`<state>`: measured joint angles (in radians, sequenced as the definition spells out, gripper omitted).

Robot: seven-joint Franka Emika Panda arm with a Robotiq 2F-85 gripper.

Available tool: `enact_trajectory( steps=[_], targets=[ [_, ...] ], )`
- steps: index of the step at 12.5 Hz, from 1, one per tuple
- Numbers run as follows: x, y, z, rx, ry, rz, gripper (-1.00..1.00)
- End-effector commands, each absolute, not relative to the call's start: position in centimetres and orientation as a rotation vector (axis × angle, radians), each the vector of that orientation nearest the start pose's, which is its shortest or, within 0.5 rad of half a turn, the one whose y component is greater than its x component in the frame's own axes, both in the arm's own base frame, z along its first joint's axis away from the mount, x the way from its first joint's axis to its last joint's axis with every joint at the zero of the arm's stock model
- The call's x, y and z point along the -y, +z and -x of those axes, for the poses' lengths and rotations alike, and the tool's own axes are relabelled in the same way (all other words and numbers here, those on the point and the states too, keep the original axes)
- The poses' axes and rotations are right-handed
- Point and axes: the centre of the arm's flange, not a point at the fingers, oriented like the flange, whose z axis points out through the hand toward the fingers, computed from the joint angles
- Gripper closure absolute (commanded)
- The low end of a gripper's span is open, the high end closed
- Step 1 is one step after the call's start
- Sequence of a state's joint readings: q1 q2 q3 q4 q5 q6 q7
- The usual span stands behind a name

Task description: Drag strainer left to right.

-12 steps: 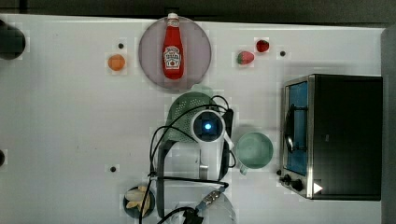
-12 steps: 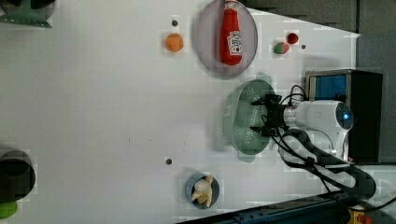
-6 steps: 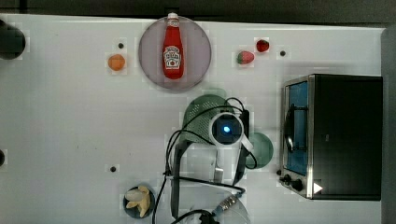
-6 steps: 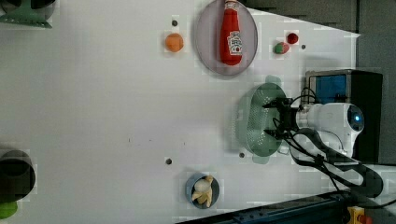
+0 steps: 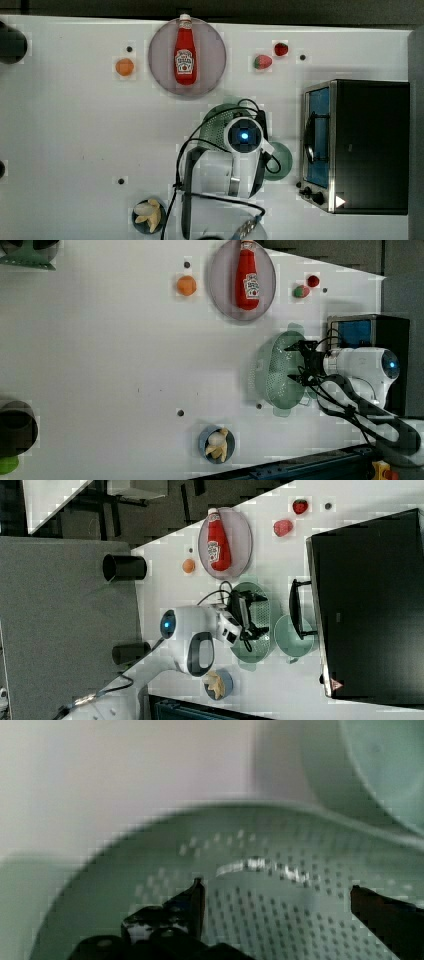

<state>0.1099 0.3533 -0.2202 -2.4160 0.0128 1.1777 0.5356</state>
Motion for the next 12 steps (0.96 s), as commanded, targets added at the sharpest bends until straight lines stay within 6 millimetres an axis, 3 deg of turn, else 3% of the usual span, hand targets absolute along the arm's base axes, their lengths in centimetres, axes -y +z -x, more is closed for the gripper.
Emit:
enact_trajectory(
  steps=[1,3,6,8,10,12],
  targets=[
    [3.6,25.9,-50.4,-1.736,-0.055,2.621,-1.00],
    [3.2,31.8,-50.3,-1.617,0.039,2.702,-1.00],
    [3.5,43.2,-49.6,-1.364,0.092,2.811,-1.00],
    [3.8,50.3,-48.5,-1.289,0.063,2.821,-1.00],
    [4.1,55.6,-46.5,-1.285,0.089,2.835,-1.00],
    [4.6,59.1,-45.1,-1.289,0.077,2.857,-1.00]
  ],
)
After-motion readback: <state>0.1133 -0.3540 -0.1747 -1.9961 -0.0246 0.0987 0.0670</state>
